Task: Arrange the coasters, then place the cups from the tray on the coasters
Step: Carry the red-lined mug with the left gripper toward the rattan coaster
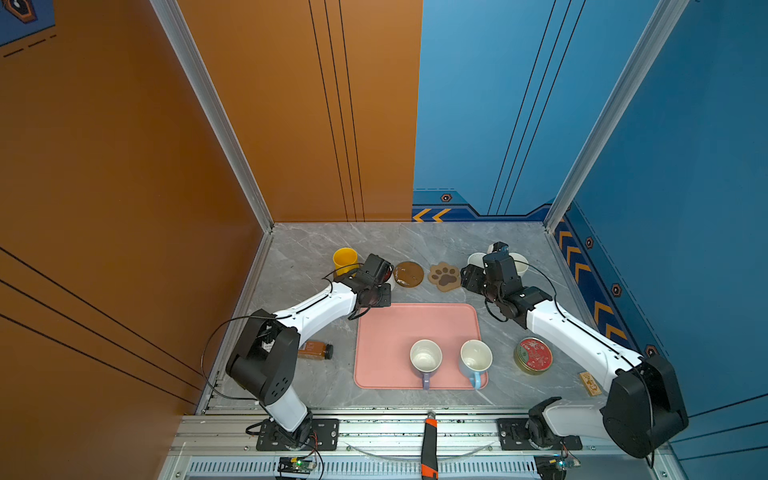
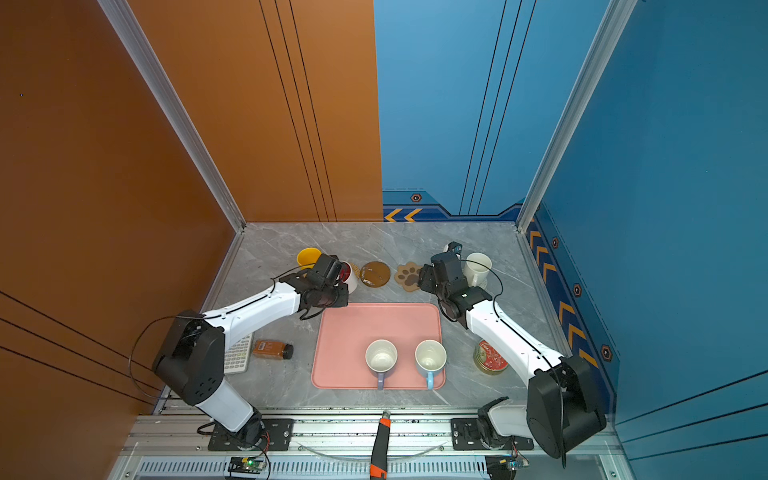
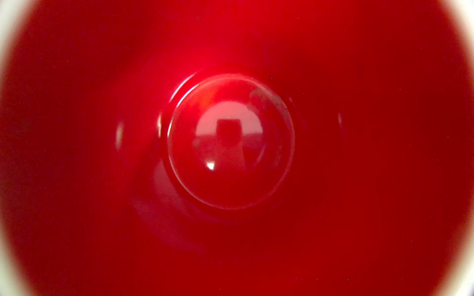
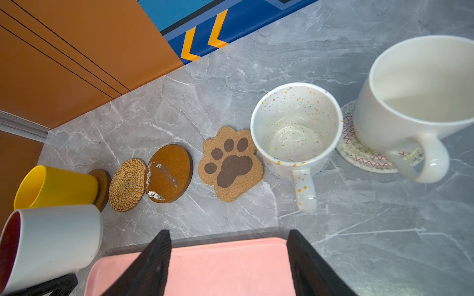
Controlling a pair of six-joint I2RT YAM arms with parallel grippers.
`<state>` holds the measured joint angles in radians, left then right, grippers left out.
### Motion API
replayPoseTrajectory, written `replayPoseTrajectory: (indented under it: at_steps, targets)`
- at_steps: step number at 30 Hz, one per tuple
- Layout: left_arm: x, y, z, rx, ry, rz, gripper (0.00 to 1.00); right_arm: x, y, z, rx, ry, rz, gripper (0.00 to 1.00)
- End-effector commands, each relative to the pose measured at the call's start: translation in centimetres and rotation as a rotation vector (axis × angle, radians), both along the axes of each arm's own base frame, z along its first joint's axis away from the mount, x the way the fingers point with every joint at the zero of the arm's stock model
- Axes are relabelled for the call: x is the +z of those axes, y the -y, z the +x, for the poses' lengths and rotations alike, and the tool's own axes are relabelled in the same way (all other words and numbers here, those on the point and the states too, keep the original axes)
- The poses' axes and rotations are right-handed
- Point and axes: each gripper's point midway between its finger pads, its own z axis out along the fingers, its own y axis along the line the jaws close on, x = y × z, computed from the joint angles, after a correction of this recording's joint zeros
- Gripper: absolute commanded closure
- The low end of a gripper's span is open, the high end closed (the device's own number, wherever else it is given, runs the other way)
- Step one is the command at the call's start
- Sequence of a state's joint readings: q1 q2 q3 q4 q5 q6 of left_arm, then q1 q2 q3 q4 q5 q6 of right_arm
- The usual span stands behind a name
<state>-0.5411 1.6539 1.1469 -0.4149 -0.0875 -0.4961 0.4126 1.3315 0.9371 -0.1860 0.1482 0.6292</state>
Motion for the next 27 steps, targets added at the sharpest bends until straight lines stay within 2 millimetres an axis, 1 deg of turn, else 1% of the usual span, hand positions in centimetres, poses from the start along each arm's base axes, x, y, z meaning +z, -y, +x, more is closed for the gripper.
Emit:
replayPoseTrajectory:
  at_steps: [1, 4, 10, 21, 27]
  targets:
    - [2.7, 1.2, 2.7, -0.028, 0.092, -0.046, 1.00, 0.9, 0.2, -0.4, 0.005, 0.022, 0.025, 0.30]
    - [2.4, 0.7, 3.7, -0.011, 0.087, -0.038, 1.00, 1.3, 0.3, -0.5, 0.003, 0.031, 0.028, 0.30]
    - [1.9, -0.2, 5.3, 0.020, 0.083, -0.026, 1.00, 1.2, 0.6, -0.6, -0.003, 0.030, 0.028, 0.30]
    - [0.6, 0.0, 7.5, 0.037, 0.081, 0.023, 1.00, 1.2, 1.0, -0.8, -0.009, 0.029, 0.030, 0.30]
    - [0.1, -0.2, 8.4, 0.050, 0.086, 0.053, 1.00, 1.4, 1.8, -1.1, -0.029, 0.038, 0.031, 0.30]
